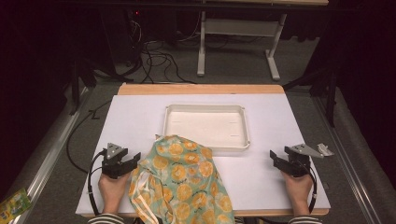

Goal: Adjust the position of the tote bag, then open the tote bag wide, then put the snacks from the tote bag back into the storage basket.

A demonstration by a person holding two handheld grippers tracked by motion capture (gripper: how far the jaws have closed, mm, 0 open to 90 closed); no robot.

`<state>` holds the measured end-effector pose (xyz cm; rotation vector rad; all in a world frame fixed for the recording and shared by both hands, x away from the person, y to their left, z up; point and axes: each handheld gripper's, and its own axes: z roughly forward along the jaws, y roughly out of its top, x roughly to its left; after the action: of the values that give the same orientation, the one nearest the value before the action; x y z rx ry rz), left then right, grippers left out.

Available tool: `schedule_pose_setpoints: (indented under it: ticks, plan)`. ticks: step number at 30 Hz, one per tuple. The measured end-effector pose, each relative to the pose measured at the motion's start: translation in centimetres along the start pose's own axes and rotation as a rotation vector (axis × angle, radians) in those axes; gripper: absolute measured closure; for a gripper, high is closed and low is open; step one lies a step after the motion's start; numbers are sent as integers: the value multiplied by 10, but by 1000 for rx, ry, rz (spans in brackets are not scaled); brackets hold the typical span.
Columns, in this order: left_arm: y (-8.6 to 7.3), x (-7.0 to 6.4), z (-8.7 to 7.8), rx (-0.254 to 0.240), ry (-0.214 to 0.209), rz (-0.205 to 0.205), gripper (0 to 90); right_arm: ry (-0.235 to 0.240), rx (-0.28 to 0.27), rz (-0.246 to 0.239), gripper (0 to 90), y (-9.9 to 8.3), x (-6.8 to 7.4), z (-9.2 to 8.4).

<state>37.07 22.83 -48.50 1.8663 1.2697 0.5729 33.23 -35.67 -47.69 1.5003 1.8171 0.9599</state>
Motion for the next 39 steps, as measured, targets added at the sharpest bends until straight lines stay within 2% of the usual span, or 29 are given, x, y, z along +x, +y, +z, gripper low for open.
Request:
schedule_pose_setpoints:
  ticks: [8,11,18,24,28,31,39]
  plan:
    - [0,1,0,3,-4,-8,415,0,3,-1,343,0,0,0]
    - [0,0,1,6,-4,5,413,-2,3,3,342,0,0,0]
    - [1,3,1,8,-20,-24,418,-4,1,2,345,0,0,0]
    - [2,2,-2,3,-19,-16,387,-5,2,6,341,0,0,0]
    - [3,0,-7,-12,-35,-12,381,-8,18,0,337,1,0,1]
    - [4,-1,-14,-35,-58,-27,379,-8,18,-1,336,1,0,1]
    - [5,-4,-22,-39,-96,-15,371,-10,18,0,334,1,0,1]
